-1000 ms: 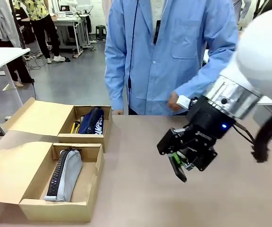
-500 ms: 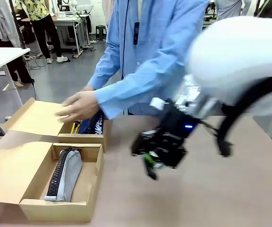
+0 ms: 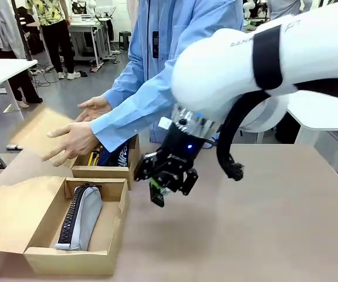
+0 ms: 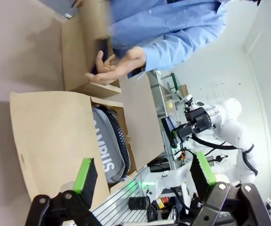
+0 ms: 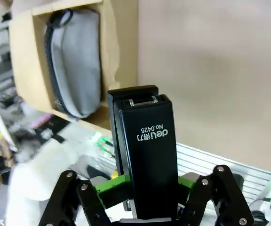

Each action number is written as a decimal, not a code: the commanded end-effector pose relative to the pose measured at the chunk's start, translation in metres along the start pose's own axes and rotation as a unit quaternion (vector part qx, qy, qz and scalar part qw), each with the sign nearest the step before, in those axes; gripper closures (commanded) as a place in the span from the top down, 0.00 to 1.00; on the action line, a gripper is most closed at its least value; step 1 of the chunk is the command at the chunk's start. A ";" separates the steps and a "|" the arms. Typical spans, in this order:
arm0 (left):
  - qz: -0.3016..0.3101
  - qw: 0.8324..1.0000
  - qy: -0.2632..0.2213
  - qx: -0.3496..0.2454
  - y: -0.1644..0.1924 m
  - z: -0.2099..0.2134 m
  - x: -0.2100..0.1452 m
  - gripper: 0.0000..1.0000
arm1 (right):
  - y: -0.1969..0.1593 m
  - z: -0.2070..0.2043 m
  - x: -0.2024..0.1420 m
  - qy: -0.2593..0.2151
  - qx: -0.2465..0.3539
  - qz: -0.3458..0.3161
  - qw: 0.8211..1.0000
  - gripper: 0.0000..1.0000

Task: Place items inside the box.
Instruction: Pick up a Pencil pouch or Stapler and place it inside the Mailer Box closest to the robot.

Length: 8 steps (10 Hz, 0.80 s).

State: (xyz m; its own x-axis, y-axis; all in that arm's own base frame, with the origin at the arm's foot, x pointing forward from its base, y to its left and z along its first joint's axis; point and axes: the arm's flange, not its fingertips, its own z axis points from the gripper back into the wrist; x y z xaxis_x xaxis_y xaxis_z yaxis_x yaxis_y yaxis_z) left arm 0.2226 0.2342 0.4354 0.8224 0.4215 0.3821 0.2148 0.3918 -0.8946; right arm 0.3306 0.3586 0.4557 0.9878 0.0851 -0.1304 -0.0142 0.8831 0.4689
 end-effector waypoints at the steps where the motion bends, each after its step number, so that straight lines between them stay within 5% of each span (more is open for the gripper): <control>1: -0.009 1.000 -0.006 -0.009 -0.002 0.000 0.000 1.00 | -0.081 0.058 -0.041 -0.038 0.127 -0.027 0.991 0.00; 5: -0.009 1.000 -0.006 -0.009 -0.002 0.000 0.000 1.00 | -0.226 0.095 -0.112 -0.088 0.223 -0.106 0.965 0.00; 6: -0.009 1.000 -0.006 -0.009 -0.002 0.000 0.000 1.00 | -0.251 0.092 -0.115 -0.104 0.236 -0.163 0.952 0.00; 8: -0.009 1.000 -0.006 -0.009 -0.002 0.000 0.000 1.00 | -0.267 0.078 -0.108 -0.112 0.250 -0.159 0.949 0.00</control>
State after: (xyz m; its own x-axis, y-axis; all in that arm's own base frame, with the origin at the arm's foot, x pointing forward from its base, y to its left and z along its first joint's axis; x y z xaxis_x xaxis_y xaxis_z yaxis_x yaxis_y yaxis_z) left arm 0.2224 0.2343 0.4354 0.8219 0.4217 0.3830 0.2157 0.3920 -0.8943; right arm 0.3252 0.0769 0.4942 0.9291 -0.3216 -0.1824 0.3350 0.5234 0.7835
